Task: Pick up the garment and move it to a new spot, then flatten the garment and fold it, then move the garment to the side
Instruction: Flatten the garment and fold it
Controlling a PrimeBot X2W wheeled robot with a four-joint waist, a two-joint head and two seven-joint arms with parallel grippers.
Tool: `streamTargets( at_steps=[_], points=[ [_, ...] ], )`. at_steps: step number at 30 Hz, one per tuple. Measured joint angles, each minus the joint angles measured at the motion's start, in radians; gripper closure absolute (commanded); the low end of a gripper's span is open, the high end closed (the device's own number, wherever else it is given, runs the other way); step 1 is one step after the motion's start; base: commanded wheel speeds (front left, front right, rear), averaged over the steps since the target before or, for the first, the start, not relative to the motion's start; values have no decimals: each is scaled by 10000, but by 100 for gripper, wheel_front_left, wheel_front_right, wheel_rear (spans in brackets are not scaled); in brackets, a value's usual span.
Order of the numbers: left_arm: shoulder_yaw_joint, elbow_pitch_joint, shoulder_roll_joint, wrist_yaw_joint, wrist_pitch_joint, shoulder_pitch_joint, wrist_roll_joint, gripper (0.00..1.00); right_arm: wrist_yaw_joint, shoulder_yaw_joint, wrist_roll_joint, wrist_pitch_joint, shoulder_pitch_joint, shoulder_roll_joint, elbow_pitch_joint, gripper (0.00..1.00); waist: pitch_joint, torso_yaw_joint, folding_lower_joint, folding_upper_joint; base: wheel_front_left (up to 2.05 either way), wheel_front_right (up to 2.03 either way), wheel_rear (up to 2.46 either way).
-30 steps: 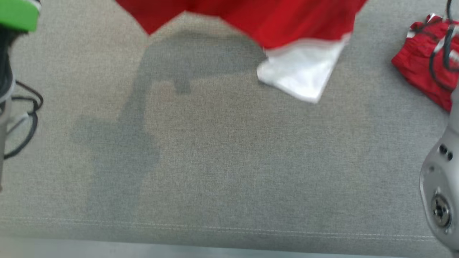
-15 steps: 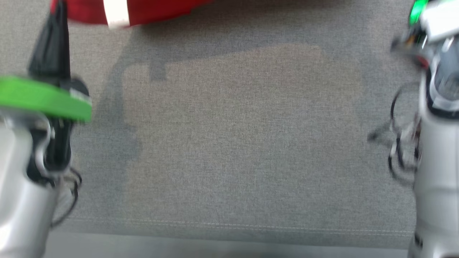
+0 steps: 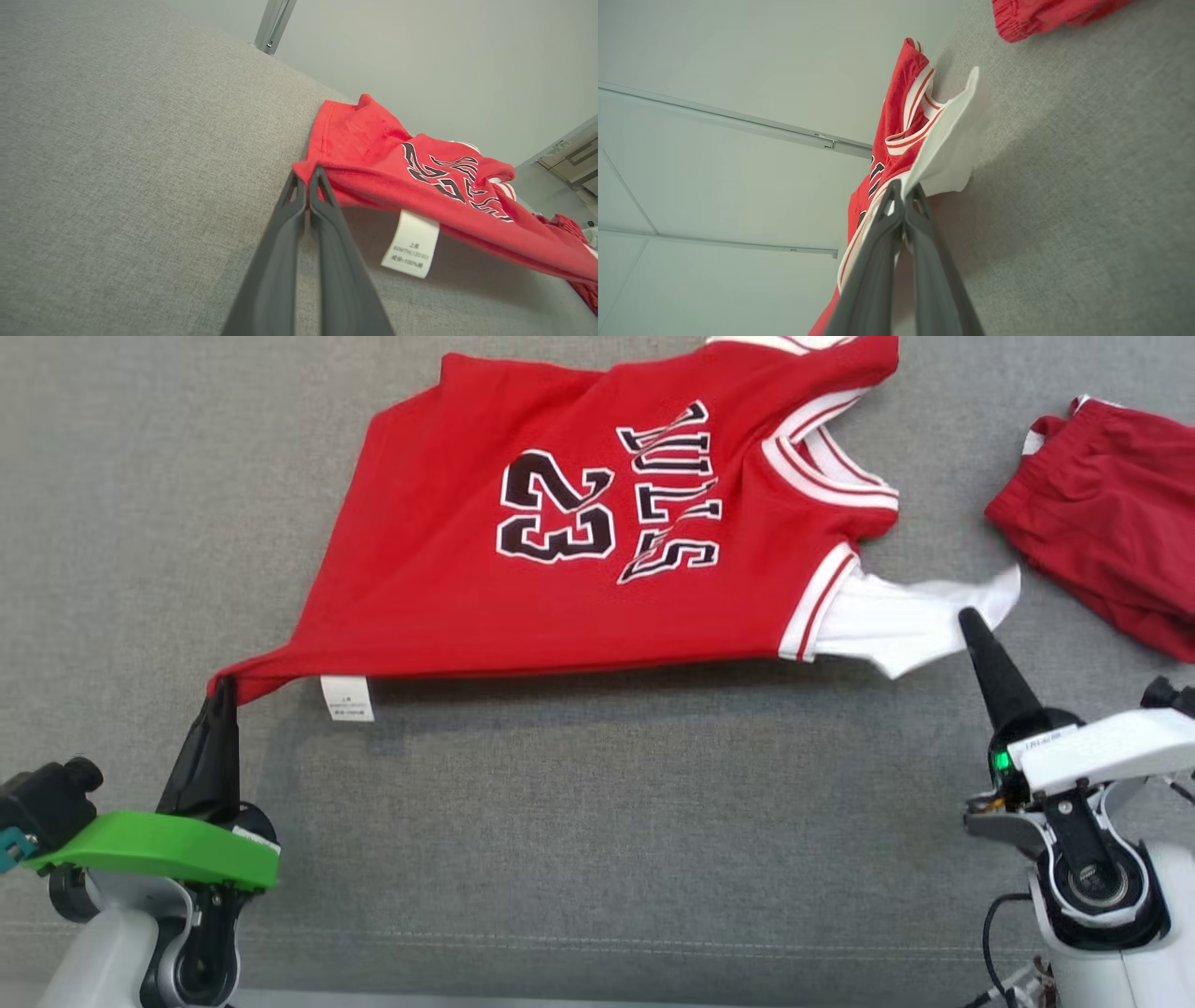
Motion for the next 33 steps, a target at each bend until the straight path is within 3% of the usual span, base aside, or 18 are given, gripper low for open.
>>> streamTargets(
  at_steps=[7,12,25,33],
  points=[
    [274,-19,54,-142,-2,442,280,100,157,516,173,102,1685,21,-433,100,-585,3,0,0,0,0,0],
    [458,-382,61,-180,0,1272,786,100,226,334,-215,-422,2754,82,-828,100,-812,-109,0,0,0,0,0],
    [1095,-1599,-1139,-167,12,2981,1427,100,763,-533,-107,-1277,4929,199,-1555,100,-1072,-379,0,0,0,0,0],
    [1521,-2341,-1336,-75,12,3810,1559,100,1223,-612,276,-1361,5314,217,-2242,100,-1118,-160,-1,0,0,0,0]
  ],
)
